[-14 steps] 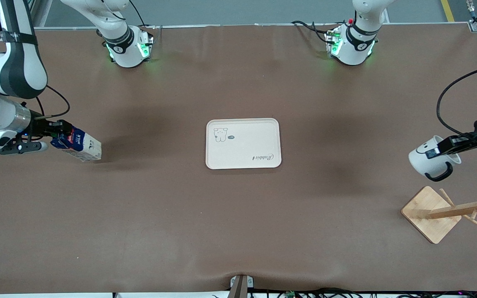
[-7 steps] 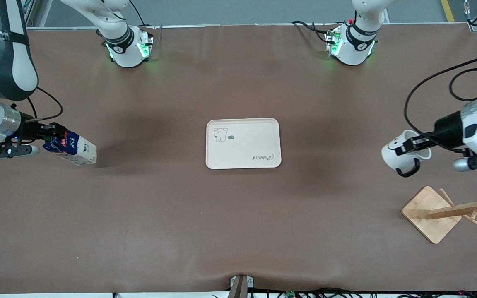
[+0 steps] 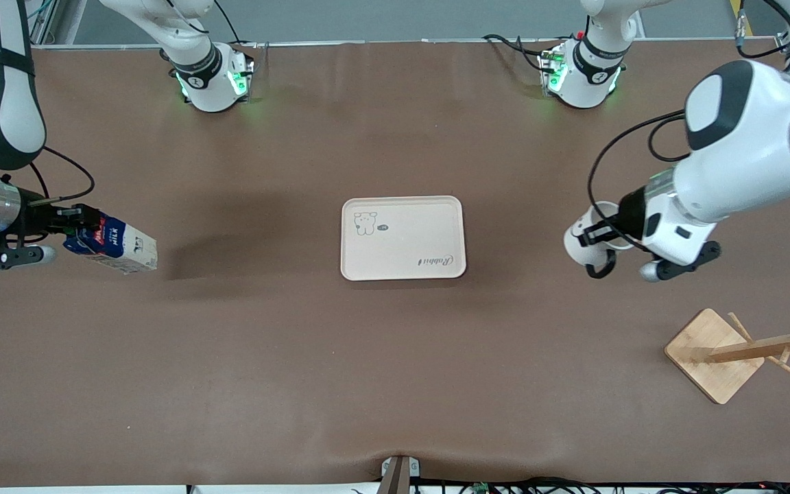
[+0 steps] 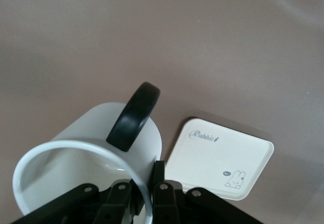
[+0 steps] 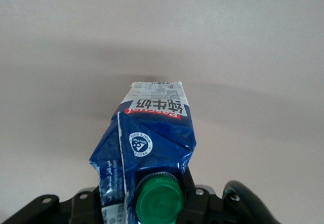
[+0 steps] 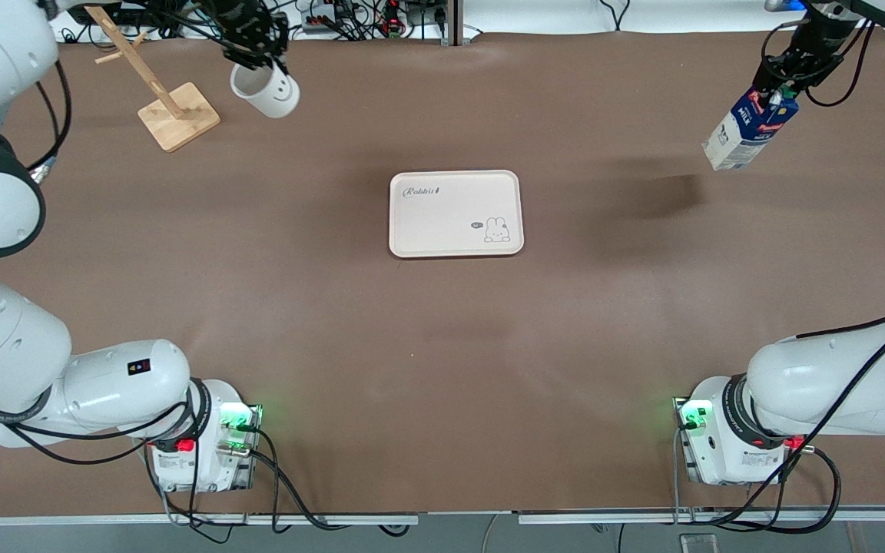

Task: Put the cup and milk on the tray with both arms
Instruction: 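Lift the mug off the tree with the left gripper toward the tray, then lower the mug onto the tray while the right gripper carries the carton over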

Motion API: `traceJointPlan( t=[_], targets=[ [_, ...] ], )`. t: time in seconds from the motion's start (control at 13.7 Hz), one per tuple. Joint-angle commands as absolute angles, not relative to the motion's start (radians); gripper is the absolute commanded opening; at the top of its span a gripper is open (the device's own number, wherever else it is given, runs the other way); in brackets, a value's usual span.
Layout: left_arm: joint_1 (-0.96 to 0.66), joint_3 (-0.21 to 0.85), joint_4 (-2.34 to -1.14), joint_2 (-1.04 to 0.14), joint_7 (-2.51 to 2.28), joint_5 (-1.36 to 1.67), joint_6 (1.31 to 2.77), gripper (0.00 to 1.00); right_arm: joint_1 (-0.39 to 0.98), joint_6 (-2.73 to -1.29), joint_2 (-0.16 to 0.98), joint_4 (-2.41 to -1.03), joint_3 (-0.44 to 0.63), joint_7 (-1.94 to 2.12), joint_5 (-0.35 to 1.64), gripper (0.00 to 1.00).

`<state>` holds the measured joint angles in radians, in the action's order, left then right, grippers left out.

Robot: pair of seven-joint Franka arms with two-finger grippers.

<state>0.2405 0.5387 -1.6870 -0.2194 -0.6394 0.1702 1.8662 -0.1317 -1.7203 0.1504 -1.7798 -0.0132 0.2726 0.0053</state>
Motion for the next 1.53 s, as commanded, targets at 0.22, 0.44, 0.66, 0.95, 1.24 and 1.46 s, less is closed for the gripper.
traceJointPlan(
  t=[0.22, 0.44, 0.66, 0.95, 1.24, 1.46],
  targets=[
    [0.057, 0.538, -1.677, -0.307, -0.934, 0.045, 1.890, 0.00, -0.104, -1.588, 0.213, -1.605, -0.012, 0.273, 0.020, 0.00],
    [-0.027, 0.538, -1.678, -0.359, -1.092, -0.052, 1.917, 0.00, -0.077, -1.546, 0.215, -1.562, -0.012, 0.270, 0.014, 0.00],
    [-0.092, 0.538, -1.681, -0.391, -1.204, -0.067, 1.936, 0.00, -0.064, -1.500, 0.215, -1.519, -0.014, 0.226, 0.023, 0.00],
    [-0.162, 0.537, -1.695, -0.462, -1.368, -0.067, 2.045, 0.00, 0.012, -1.439, 0.215, -1.464, -0.014, 0.114, 0.025, 0.00],
    [-0.228, 0.534, -1.690, -0.561, -1.546, -0.176, 2.120, 0.00, 0.086, -1.395, 0.213, -1.425, -0.014, 0.025, 0.021, 0.00],
    [-0.247, 0.534, -1.690, -0.624, -1.589, -0.184, 2.196, 0.00, 0.118, -1.385, 0.210, -1.425, -0.017, -0.053, 0.026, 0.00]
  ],
)
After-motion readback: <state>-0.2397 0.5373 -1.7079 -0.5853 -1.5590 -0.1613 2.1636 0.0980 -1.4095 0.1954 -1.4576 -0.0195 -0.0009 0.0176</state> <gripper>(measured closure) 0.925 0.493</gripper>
